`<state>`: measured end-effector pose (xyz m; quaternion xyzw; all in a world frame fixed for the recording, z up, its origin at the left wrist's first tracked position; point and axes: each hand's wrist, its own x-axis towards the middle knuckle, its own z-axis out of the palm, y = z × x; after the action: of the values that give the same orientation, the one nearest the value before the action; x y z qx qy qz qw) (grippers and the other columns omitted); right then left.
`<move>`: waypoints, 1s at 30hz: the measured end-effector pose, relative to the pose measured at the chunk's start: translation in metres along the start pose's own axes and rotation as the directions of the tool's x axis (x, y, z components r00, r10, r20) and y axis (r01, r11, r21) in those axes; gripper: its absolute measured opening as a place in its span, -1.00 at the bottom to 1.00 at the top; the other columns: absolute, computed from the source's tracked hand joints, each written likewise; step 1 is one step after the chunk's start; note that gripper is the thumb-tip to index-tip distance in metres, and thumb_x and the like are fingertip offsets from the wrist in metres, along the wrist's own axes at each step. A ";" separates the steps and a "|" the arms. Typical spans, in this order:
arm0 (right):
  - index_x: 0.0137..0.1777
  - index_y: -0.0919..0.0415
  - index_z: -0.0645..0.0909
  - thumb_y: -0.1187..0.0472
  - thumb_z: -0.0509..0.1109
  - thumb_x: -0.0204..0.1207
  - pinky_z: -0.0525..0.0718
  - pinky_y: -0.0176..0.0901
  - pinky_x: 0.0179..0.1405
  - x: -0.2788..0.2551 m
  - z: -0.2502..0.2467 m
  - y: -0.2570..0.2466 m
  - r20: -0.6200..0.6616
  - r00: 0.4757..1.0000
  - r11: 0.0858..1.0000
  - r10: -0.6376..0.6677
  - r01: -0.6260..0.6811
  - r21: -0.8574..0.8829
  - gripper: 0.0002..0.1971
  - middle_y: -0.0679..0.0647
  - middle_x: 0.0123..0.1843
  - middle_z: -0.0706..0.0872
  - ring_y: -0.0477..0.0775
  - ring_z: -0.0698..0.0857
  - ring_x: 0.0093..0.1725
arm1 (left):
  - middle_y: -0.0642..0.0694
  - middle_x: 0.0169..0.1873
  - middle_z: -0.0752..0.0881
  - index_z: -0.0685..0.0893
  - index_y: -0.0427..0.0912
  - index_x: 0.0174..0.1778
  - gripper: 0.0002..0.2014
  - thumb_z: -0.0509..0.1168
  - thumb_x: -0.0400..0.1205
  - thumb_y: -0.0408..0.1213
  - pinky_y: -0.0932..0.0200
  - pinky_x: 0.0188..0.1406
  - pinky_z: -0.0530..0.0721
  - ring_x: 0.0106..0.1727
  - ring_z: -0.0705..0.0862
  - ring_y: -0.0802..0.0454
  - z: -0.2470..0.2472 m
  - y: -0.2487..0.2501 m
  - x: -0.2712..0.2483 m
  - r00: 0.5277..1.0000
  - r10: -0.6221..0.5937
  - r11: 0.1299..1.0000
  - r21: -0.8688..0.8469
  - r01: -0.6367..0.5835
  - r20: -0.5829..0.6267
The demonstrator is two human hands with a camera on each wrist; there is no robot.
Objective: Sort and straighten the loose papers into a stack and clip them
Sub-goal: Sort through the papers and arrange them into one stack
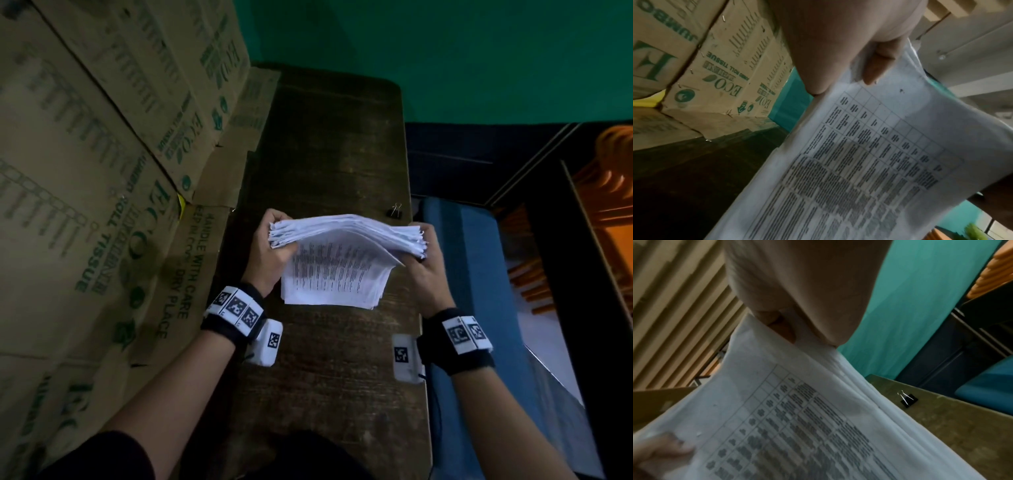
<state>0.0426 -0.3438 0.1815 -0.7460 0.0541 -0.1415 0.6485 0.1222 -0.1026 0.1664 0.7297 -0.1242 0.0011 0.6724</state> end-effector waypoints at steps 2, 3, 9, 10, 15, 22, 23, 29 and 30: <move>0.22 0.21 0.43 0.40 0.38 0.43 0.62 -0.17 0.10 0.002 -0.010 0.002 0.044 0.999 0.999 0.012 -0.015 0.050 -0.63 0.01 0.09 0.65 -0.10 0.65 0.07 | -0.04 -0.23 0.60 0.46 -0.26 -0.08 -0.74 0.34 0.41 -0.55 0.36 -0.23 0.56 -0.21 0.61 0.20 -0.003 0.001 0.002 1.000 0.007 1.000 -0.013 -0.008 -0.015; 0.30 0.24 0.39 0.46 0.37 0.40 0.63 -0.08 0.19 0.002 -0.017 0.006 0.103 0.994 0.998 0.018 -0.025 0.063 -0.53 0.04 0.17 0.65 -0.05 0.65 0.16 | -0.01 -0.20 0.62 0.47 -0.20 -0.07 -0.72 0.37 0.44 -0.57 0.34 -0.17 0.58 -0.17 0.64 0.20 -0.005 0.000 0.004 1.000 0.003 1.000 -0.020 -0.003 -0.020; 0.48 0.36 0.32 0.58 0.54 0.34 0.62 -0.36 0.21 -0.002 -0.002 0.022 0.174 0.978 0.987 0.115 -0.092 -0.131 -0.27 0.01 0.30 0.64 -0.22 0.66 0.27 | -0.07 -0.03 0.72 0.53 -0.16 0.05 -0.69 0.46 0.50 -0.47 0.15 0.01 0.70 0.03 0.73 0.04 0.003 -0.003 0.010 0.997 -0.009 0.999 -0.048 0.005 -0.077; 0.40 0.41 0.42 0.57 0.51 0.38 0.63 -0.39 0.11 0.001 0.004 0.022 0.061 0.994 0.991 0.095 -0.089 -0.098 -0.41 -0.04 0.21 0.71 -0.24 0.71 0.17 | -0.11 -0.01 0.72 0.54 -0.15 0.06 -0.69 0.48 0.50 -0.42 0.12 0.01 0.72 0.04 0.74 0.02 0.003 -0.002 0.012 0.995 -0.008 0.998 -0.056 0.003 -0.097; -0.12 0.45 0.72 0.49 0.49 0.46 0.76 0.06 -0.17 0.012 0.013 0.009 -0.268 0.963 0.999 0.024 -0.012 0.046 -0.97 0.13 -0.17 0.83 0.01 0.74 -0.17 | -0.02 -0.28 0.71 0.55 0.21 -0.32 -0.54 0.63 0.31 -0.42 0.22 -0.21 0.70 -0.20 0.73 0.09 0.006 0.016 0.017 0.947 0.027 0.999 -0.022 -0.035 -0.321; 0.00 0.19 0.73 0.51 0.47 0.47 0.71 -0.21 -0.08 -0.008 0.015 0.008 -0.218 0.976 0.993 -0.027 0.052 0.109 -0.78 -0.19 -0.14 0.84 -0.20 0.77 -0.09 | 0.00 -0.17 0.74 0.49 0.09 -0.23 -0.59 0.57 0.39 -0.45 0.28 -0.16 0.72 -0.06 0.78 0.04 0.003 0.014 0.001 0.934 0.101 0.995 0.040 -0.093 -0.341; 0.02 0.18 0.72 0.49 0.46 0.48 0.70 -0.17 -0.06 -0.010 0.014 0.015 -0.174 0.984 0.998 0.024 -0.015 0.054 -0.77 -0.21 -0.14 0.84 -0.22 0.77 -0.08 | 0.03 -0.21 0.71 0.45 0.10 -0.25 -0.58 0.55 0.43 -0.45 0.32 -0.21 0.66 -0.11 0.75 0.09 0.004 0.007 0.000 0.950 0.062 0.997 0.068 -0.044 -0.306; -0.18 0.06 0.74 0.54 0.47 0.45 0.65 -0.44 -0.25 -0.007 0.004 0.025 -0.184 0.983 1.000 0.023 -0.025 -0.007 -0.69 -0.35 -0.31 0.79 -0.39 0.70 -0.28 | 0.06 -0.17 0.70 0.47 0.01 -0.12 -0.70 0.48 0.51 -0.37 0.31 -0.12 0.65 -0.09 0.71 0.21 -0.004 -0.007 0.009 0.996 -0.048 0.998 -0.043 0.045 -0.077; -0.29 -0.01 0.75 0.55 0.47 0.44 0.63 -0.45 -0.30 -0.006 0.004 0.025 -0.193 0.981 1.000 0.019 -0.022 -0.011 -0.62 -0.34 -0.38 0.76 -0.40 0.65 -0.34 | 0.07 -0.08 0.70 0.48 -0.04 -0.01 -0.71 0.46 0.52 -0.36 0.31 -0.07 0.66 -0.03 0.72 0.24 -0.005 -0.008 0.009 0.997 -0.069 0.995 -0.068 0.067 -0.029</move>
<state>0.0402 -0.3420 0.1551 -0.7324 0.1252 -0.2059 0.6368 0.1333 -0.0992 0.1608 0.7107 -0.0887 -0.0147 0.6978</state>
